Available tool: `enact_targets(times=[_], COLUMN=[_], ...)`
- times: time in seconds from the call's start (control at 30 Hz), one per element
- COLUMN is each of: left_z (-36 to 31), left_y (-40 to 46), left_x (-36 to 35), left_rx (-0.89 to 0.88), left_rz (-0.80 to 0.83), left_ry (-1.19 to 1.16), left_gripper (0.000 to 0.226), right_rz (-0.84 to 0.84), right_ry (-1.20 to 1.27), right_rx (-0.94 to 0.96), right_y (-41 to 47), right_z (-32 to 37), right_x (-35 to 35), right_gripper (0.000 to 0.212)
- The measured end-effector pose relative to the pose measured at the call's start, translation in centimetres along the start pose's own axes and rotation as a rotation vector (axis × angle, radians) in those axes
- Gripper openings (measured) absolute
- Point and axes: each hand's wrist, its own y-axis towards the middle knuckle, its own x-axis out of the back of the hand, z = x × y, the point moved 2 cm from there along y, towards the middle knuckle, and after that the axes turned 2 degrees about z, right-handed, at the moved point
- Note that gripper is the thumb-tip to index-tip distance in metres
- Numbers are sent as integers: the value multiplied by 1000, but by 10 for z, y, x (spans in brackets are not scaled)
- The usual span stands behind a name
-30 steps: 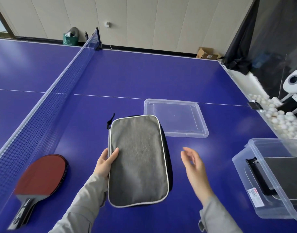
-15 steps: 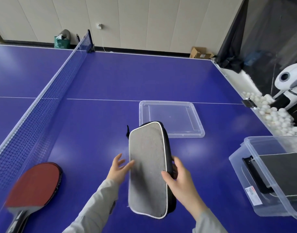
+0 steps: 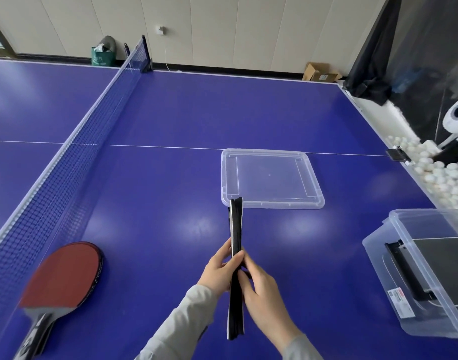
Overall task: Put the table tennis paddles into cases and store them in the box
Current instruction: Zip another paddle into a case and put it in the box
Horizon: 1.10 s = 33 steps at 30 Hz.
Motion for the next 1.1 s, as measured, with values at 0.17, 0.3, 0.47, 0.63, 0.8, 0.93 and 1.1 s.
enact_targets(times=[0.17, 0.3, 0.47, 0.63, 0.8, 0.93, 1.1], left_z=[5, 8, 10, 15, 22, 25, 27], left_y=[2, 4, 5, 8, 10, 13, 16], left_x=[4, 6, 4, 3, -1, -4, -8], left_rx=[16, 44, 87, 95, 103, 94, 98], left_rz=[6, 2, -18, -24, -81, -183, -265], left_ry=[-24, -32, -24, -26, -11, 19, 73], left_gripper=[29, 27, 30, 30, 31, 32, 31], right_rz=[-11, -5, -7, -1, 11, -12, 9], right_ry=[30, -13, 123, 205, 200, 171, 131], right_rx=[-28, -37, -22, -50, -65, -72, -98], right_y=[3, 5, 7, 7, 4, 5, 5], right_z=[-3, -7, -11, -22, -28, -31, -33], right_x=[-5, -9, -12, -11, -14, -13, -15], right_gripper=[46, 46, 52, 55, 60, 61, 53])
